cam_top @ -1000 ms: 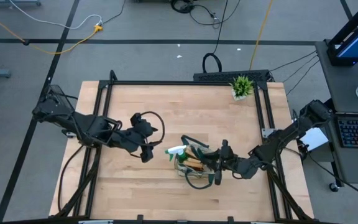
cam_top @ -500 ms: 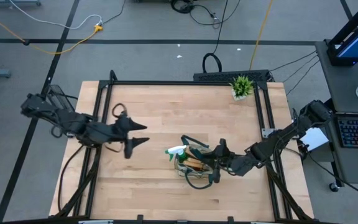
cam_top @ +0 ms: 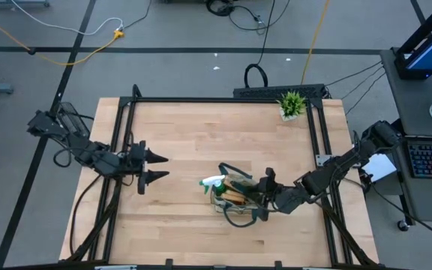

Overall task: Pick & Place Garden tools in Gardening bag
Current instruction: Put the green shear scissors into the gardening bag, then return to Home Position

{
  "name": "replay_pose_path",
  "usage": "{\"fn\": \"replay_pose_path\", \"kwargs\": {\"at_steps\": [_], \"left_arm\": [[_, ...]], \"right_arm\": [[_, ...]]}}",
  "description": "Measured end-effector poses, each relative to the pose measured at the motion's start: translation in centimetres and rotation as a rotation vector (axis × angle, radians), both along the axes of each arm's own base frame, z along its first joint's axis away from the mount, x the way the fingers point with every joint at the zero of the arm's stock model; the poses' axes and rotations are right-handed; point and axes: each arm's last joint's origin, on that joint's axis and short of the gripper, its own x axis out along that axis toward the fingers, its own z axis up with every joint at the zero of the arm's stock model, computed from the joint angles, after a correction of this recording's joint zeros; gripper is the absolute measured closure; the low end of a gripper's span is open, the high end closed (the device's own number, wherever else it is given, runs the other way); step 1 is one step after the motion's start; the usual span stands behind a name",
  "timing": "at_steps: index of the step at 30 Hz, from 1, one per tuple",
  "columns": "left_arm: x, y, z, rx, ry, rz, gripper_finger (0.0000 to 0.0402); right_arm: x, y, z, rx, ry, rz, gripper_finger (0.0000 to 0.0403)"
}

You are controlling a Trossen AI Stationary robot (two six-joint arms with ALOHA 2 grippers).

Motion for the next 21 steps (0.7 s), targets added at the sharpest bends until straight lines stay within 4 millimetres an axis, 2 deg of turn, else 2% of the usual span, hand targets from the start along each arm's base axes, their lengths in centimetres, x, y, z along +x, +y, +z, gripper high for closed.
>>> {"fn": "replay_pose_path", "kwargs": {"at_steps": [8,15,21], "left_arm": [[0.03,-0.10,-1.06,-0.013,0.017,0.002,0.0153],[0.03,-0.10,-1.13,-0.012,0.020,0.001,0.0153],[0.01,-0.09,-1.21,-0.004,0.028,-0.001,0.0153]], "right_arm": [[-0.02,-0.15,-0.15,0.001,0.024,0.013,0.0340],[0.03,-0.16,-0.26,0.032,0.044,0.044,0.0285],[0.08,-0.29,-0.08,0.060,0.034,0.030,0.0267]]}}
